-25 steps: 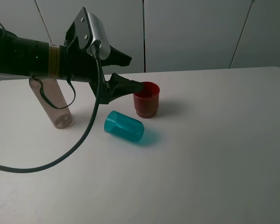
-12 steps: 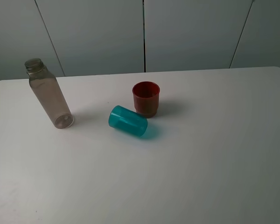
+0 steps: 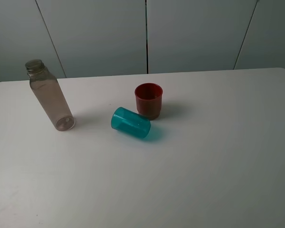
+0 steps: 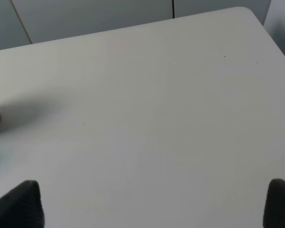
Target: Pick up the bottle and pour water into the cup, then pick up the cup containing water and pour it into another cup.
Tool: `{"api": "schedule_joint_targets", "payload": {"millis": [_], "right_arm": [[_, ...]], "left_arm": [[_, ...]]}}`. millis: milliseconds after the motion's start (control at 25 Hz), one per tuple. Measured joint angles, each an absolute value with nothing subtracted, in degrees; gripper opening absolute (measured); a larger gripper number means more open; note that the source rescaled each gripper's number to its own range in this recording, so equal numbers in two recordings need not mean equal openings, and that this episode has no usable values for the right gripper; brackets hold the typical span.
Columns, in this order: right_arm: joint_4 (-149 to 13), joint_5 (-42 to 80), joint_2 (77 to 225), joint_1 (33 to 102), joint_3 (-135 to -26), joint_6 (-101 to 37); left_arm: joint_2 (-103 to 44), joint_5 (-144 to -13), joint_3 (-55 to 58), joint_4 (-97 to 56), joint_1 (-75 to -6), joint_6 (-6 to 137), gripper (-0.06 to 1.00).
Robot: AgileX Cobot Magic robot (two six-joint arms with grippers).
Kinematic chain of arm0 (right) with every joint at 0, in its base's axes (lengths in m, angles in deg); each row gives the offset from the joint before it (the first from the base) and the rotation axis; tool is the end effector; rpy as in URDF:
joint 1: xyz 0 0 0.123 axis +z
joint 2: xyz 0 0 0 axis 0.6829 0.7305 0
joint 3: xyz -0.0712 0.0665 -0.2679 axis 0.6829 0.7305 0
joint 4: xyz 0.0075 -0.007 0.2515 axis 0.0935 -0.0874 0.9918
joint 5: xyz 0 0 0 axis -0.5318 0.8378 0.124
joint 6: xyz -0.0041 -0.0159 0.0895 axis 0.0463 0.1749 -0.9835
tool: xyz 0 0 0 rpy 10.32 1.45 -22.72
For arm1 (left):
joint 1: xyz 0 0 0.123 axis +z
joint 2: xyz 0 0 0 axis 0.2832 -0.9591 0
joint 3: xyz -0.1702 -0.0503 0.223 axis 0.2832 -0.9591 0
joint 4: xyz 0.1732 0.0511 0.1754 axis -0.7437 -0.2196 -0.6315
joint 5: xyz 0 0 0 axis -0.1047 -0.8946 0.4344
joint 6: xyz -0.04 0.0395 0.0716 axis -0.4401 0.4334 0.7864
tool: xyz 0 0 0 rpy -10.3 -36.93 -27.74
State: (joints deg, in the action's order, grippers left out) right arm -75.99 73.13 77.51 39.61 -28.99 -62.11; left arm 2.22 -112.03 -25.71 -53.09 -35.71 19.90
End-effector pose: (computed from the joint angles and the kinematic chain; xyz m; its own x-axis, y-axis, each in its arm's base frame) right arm -0.0083 -0.0001 0.2741 -0.4800 0.1538 -0.8637 0.1265 0.9864 0.1054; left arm 0.1318 -0.0270 0.3970 -0.3146 0.1806 -0.9319 0.1698 0.9766 0.1319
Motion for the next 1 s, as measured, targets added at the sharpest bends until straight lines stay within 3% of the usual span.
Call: {"api": "schedule_joint_targets", "payload": {"millis": [400, 720, 1000], "right_arm": [[-76.0, 73.1, 77.5, 39.6, -29.0, -62.2], [-76.0, 73.1, 77.5, 39.6, -29.0, -62.2], [-76.0, 73.1, 77.5, 39.6, -29.0, -62.1]], "left_arm": [[26.7, -141.5, -25.7, -50.5, -28.3, 20.4, 0.93], [43.2, -144.9, -30.4, -44.2, -26.3, 30.1, 0.93], [43.5, -145.1, -37.1, -35.6, -26.3, 32.6, 0.93]]}}
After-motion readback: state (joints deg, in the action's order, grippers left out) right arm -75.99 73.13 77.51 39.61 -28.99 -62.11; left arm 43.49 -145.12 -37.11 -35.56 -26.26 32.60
